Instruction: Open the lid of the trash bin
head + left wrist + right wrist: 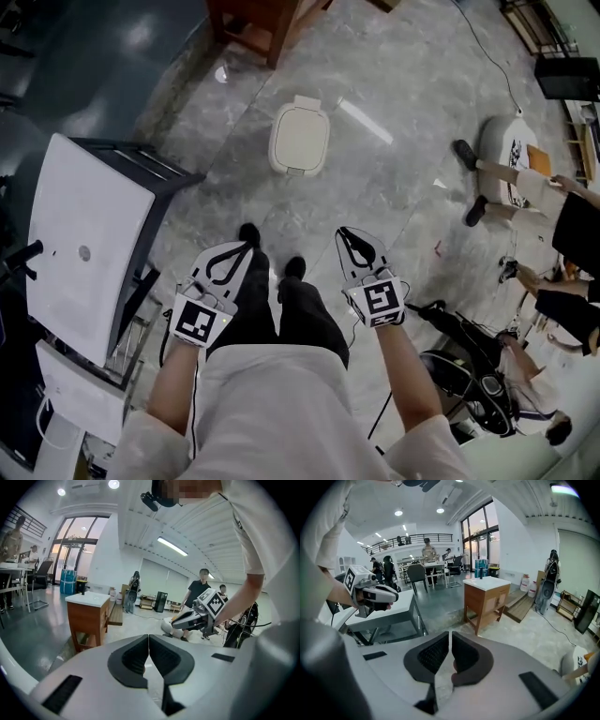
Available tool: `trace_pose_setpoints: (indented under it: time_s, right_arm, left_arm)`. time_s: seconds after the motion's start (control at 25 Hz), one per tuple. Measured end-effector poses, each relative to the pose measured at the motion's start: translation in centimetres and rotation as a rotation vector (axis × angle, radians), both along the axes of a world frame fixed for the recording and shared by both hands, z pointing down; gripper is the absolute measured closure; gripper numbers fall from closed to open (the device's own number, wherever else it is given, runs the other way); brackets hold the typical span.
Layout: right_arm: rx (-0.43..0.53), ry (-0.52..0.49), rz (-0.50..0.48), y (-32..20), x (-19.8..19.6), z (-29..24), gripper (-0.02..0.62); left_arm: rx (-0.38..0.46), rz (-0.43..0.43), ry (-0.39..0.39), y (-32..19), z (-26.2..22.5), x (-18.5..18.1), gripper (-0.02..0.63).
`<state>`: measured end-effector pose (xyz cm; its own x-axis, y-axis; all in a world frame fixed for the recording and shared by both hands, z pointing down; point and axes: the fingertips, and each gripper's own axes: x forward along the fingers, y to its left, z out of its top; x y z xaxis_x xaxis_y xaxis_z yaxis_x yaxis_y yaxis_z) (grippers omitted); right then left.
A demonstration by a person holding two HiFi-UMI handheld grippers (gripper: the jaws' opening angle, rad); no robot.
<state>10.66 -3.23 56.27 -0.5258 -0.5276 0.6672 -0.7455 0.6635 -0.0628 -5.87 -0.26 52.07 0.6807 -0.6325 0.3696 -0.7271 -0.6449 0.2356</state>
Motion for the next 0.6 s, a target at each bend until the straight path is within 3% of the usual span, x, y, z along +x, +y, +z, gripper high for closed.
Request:
trace_pose_setpoints:
  time_s: [0.48, 0.6]
  right_arm:
    - [-0.141, 0.074, -0.128, -4.5, -1.5, 10.9, 0.565]
    - [-0.187, 0.077, -0.167, -5.4, -1.8, 14.1, 0.565]
  left_arm:
    - [-0.086, -0.086, 0.001, -2.1, 5.7, 0.6, 0.589]
    - [-0.125, -0.149, 0.008, -2.7, 7.7, 0.8, 0.589]
